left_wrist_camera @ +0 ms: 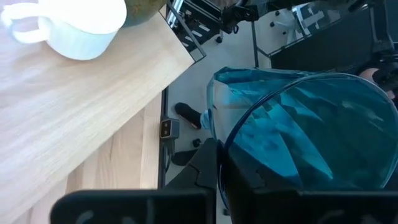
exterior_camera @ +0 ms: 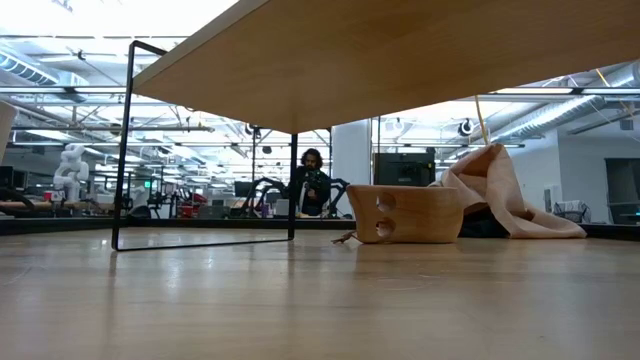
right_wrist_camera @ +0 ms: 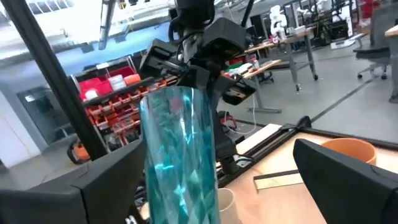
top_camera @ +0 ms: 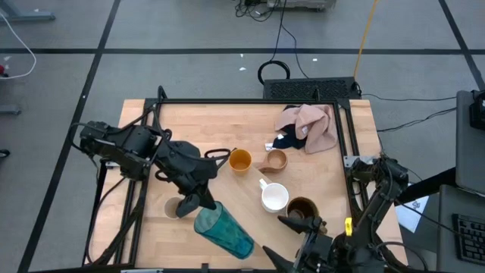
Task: Stack small to large cups/mugs on shelf
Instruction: Put the blue cup on the shelf
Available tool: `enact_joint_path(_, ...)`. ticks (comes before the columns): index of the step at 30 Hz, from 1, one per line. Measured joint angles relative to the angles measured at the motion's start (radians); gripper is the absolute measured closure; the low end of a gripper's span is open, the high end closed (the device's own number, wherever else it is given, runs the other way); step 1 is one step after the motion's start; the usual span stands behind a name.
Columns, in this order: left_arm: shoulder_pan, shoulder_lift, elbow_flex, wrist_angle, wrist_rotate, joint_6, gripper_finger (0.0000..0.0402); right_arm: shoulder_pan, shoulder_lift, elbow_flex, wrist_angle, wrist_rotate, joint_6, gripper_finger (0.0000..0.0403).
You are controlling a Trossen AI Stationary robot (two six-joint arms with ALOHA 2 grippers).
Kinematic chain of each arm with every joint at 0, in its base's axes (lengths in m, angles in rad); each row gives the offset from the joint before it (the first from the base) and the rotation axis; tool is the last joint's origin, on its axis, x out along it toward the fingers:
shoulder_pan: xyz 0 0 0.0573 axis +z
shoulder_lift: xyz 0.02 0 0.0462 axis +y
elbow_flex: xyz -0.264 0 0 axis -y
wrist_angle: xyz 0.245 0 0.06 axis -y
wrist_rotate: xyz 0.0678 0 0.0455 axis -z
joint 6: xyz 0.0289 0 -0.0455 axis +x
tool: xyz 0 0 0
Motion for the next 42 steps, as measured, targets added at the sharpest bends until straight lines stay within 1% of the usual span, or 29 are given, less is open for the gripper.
enact_joint_path(2,0.006,0.000,0.000,0.000,0.001,0.007,0.0394,-0.004,-0.008,0.000,0.052,-0.007,0.013,0.0003)
enact_joint_path(4,0.014,0.000,0.000,0.001,0.000,0.010,0.0396,-0.007,-0.015,0.001,0.080,-0.043,0.032,0.0003)
enact_joint_path(6,0.020,0.000,0.000,0.001,0.001,0.010,0.0392,-0.007,-0.014,0.002,0.075,-0.073,0.016,0.0003)
enact_joint_path(10,0.026,0.000,0.000,0.006,0.016,0.015,0.0388,0.018,-0.010,0.000,0.048,-0.073,-0.003,0.0003)
enact_joint_path(11,0.026,0.000,0.000,0.006,0.016,0.020,0.0392,0.027,-0.011,0.000,0.051,-0.065,-0.033,0.0003)
enact_joint_path(14,0.026,0.000,0.000,0.008,0.014,0.023,0.0395,0.062,-0.023,0.000,0.058,0.037,-0.093,0.0003)
enact_joint_path(15,0.028,0.000,0.000,0.009,0.009,0.015,0.0393,0.068,-0.024,0.000,0.067,0.055,-0.095,0.0003)
enact_joint_path(17,0.030,0.000,0.000,0.010,-0.001,0.003,0.0387,0.080,-0.025,0.000,0.113,0.048,-0.062,0.0003)
enact_joint_path(19,0.030,0.000,0.000,0.010,-0.002,-0.001,0.0388,0.092,-0.025,0.000,0.113,0.041,-0.043,0.0003)
enact_joint_path(21,0.029,0.000,0.000,0.010,-0.002,-0.002,0.0394,0.094,-0.025,0.000,0.112,0.035,-0.092,0.0003)
enact_joint_path(23,0.029,0.000,0.000,0.010,-0.001,-0.006,0.0396,0.083,-0.028,0.000,0.123,0.066,-0.115,0.0003)
enact_joint_path(27,0.030,0.000,0.000,0.013,-0.001,-0.031,0.0387,0.057,-0.032,0.000,0.103,0.083,-0.064,0.0003)
enact_joint_path(29,0.030,0.000,0.000,0.013,-0.002,-0.031,0.0390,0.058,-0.030,0.000,0.098,0.080,-0.013,0.0003)
enact_joint_path(32,0.035,0.000,0.000,0.013,0.013,-0.025,0.0396,0.055,-0.032,0.000,0.094,0.080,-0.024,0.0003)
enact_joint_path(34,0.038,0.000,0.000,0.013,0.020,-0.025,0.0391,0.050,-0.033,0.000,0.094,0.080,-0.028,0.0004)
enact_joint_path(36,0.046,0.000,0.000,0.013,0.020,-0.024,0.0386,0.048,-0.043,0.000,0.095,0.063,-0.018,0.0005)
enact_joint_path(40,0.064,0.000,0.000,0.015,0.047,-0.020,0.0394,0.032,-0.079,0.000,0.094,-0.033,0.054,0.0005)
enact_joint_path(42,0.067,0.000,0.000,0.017,0.048,-0.013,0.0396,0.018,-0.095,0.000,0.038,-0.090,0.116,0.0005)
